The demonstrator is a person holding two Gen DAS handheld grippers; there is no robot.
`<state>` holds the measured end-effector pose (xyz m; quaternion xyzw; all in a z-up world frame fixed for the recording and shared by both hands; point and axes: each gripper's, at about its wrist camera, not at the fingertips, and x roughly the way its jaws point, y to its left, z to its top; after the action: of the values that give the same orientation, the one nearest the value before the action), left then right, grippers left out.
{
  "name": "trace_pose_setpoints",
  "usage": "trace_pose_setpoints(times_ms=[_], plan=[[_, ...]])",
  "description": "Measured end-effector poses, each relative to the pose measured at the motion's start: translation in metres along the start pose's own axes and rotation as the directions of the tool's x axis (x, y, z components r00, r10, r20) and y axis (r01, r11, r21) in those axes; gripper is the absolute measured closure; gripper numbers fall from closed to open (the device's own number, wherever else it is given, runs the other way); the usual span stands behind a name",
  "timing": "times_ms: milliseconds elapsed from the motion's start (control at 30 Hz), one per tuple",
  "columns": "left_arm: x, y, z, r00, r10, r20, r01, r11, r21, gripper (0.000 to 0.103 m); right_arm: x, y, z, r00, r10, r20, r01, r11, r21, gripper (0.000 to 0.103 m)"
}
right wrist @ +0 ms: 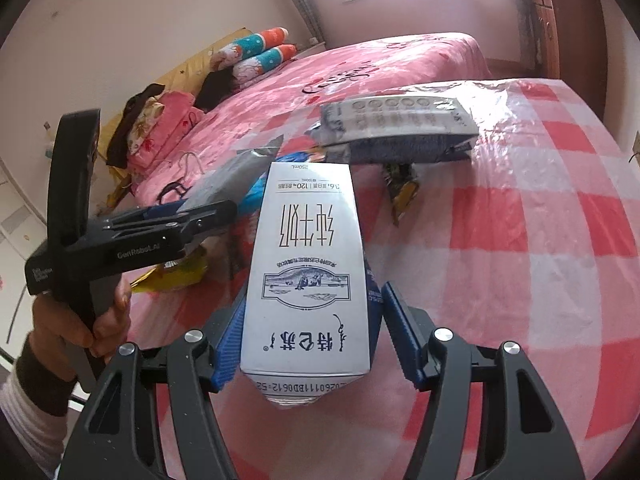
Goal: Collect trash
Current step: 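Grasp the white milk carton with the right gripper while the left grasps a grey pouch, then carry the carton and pouch to the orange bucket and release both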
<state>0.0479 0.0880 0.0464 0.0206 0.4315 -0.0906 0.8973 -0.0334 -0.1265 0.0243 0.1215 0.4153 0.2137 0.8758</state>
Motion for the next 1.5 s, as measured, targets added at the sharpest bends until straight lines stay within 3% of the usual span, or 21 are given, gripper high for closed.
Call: trace_pose_setpoints(times_ms=[567, 767, 967, 1133, 1500], plan=[[-0.07, 0.019, -0.058, 0.997, -0.031, 0.065, 0.038, 0.994, -0.103, 0.025, -0.02, 0.035, -0.031, 0.996, 0.086, 0.008, -0.087, 0.996, 0.033, 0.041], [-0.086, 0.028, -0.078, 0.997, -0.028, 0.074, 0.037, 0.992, -0.119, 0.025, -0.022, 0.052, -0.041, 1.0, 0.025, -0.012, -0.026, 0.999, -0.041, 0.04], [-0.1, 0.04, -0.1, 0.997, -0.021, 0.073, 0.032, 0.989, -0.145, 0.025, -0.011, 0.063, -0.049, 0.998, -0.001, -0.06, -0.004, 0.996, -0.088, 0.03], [-0.109, 0.05, -0.117, 0.997, 0.003, 0.074, 0.009, 0.987, -0.16, 0.025, 0.004, 0.073, -0.049, 0.996, -0.046, -0.07, 0.036, 0.991, -0.131, 0.029], [-0.126, 0.089, -0.155, 0.997, 0.042, 0.07, -0.026, 0.974, -0.224, 0.025, 0.036, 0.103, -0.05, 0.975, -0.211, -0.07, 0.184, 0.942, -0.279, 0.027]])
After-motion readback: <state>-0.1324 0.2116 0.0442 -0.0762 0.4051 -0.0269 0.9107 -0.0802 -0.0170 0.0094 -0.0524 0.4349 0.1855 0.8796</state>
